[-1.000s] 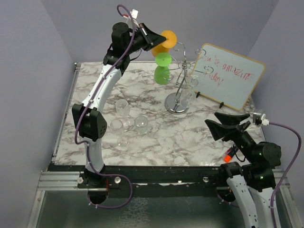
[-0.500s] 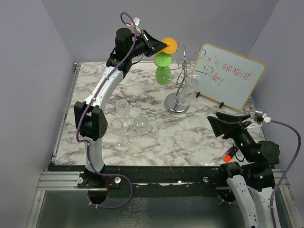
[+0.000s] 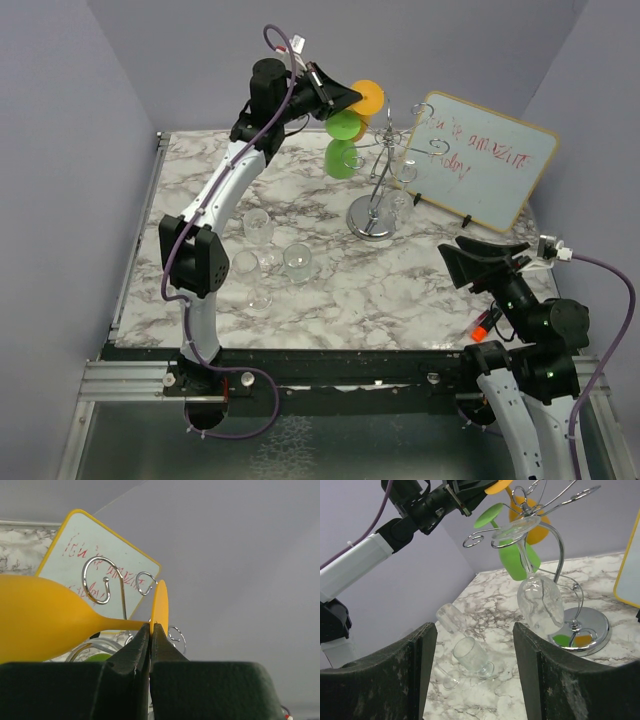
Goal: Place the wine glass upside down on the wine glass rack
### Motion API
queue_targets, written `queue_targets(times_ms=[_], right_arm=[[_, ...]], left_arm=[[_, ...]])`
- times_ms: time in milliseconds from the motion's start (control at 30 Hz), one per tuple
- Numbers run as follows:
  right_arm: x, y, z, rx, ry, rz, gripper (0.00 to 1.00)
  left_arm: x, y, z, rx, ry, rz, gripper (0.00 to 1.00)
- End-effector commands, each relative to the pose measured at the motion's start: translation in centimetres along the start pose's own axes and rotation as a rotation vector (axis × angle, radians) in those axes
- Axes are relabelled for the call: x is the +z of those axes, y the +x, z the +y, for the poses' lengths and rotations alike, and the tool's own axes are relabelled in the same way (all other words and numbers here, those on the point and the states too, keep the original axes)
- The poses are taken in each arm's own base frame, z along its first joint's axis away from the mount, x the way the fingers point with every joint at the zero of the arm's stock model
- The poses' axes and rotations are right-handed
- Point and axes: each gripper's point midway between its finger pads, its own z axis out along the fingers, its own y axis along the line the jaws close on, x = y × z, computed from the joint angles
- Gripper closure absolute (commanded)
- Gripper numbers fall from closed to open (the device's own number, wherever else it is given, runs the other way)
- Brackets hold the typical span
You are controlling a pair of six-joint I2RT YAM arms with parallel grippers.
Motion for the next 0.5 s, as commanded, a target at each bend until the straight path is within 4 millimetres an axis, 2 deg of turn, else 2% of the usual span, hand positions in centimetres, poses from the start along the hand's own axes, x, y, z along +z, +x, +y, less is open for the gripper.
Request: queue_targets(times_ms=[0, 200, 467], right_arm=[[-0.2, -0.3, 0.0, 0.012, 0.01, -0.015, 0.33], [-0.2, -0.6, 0.0, 0.003, 0.014, -0.028, 0.33], [-0.2, -0.7, 0.1, 0.004, 0.011, -0.029, 0.33]], left_arm=[[0.8, 1.0, -2.4, 0.026, 0.044, 0.012, 1.0], [2.1, 2.2, -2.6, 0.017, 0.042, 0.034, 1.0], [3.3, 1.6, -3.1, 0.021, 0.054, 0.002, 1.0]])
